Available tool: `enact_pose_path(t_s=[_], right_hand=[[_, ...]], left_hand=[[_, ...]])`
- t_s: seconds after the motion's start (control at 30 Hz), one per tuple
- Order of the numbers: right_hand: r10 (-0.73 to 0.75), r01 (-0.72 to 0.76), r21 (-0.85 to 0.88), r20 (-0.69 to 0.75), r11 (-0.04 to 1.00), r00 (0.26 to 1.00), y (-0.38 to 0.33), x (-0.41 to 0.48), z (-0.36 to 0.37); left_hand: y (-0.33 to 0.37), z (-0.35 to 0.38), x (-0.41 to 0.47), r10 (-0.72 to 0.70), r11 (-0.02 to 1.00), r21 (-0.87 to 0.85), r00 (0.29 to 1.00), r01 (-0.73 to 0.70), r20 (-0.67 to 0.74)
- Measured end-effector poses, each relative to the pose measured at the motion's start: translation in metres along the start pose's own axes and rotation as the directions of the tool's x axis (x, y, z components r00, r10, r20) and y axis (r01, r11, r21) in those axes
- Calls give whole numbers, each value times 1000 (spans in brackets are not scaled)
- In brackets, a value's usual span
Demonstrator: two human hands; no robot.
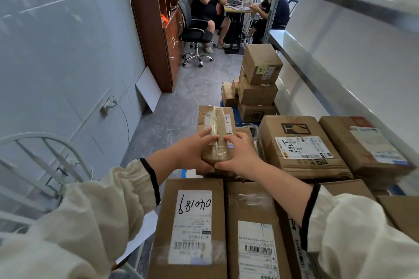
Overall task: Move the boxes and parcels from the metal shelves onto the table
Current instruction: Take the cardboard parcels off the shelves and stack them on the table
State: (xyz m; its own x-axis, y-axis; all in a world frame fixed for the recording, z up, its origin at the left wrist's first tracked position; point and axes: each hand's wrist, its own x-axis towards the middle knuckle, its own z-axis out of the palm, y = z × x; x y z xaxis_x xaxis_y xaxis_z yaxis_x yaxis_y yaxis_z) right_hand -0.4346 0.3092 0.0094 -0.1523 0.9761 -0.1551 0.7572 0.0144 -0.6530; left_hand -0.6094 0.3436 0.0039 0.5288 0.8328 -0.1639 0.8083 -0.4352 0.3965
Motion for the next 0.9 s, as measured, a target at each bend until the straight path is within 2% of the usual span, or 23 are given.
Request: enact_pose_path(t_s=[0.3, 0.47, 0.6, 0.73, 0.9], right_hand=[[-61, 59, 57, 25, 997, 998, -36, 19, 15], [-55, 50, 48, 122, 998, 991, -57, 34, 49], [6, 2, -43, 183, 999, 983, -54, 43, 65], [62, -34, -139, 200, 990, 978, -46, 47, 62], [100, -63, -182, 204, 981, 974, -40, 50, 54]], left_hand=[[-25, -21, -24, -55, 998, -36, 989, 50, -137], [-52, -17, -47, -123, 992, -60, 983, 115, -136], [-68, 1, -44, -183, 979, -107, 980, 174, -73], [-72, 15, -33, -169, 977, -139, 985, 162, -41], [-69, 21, -19, -118, 985, -130, 992, 111, -50]])
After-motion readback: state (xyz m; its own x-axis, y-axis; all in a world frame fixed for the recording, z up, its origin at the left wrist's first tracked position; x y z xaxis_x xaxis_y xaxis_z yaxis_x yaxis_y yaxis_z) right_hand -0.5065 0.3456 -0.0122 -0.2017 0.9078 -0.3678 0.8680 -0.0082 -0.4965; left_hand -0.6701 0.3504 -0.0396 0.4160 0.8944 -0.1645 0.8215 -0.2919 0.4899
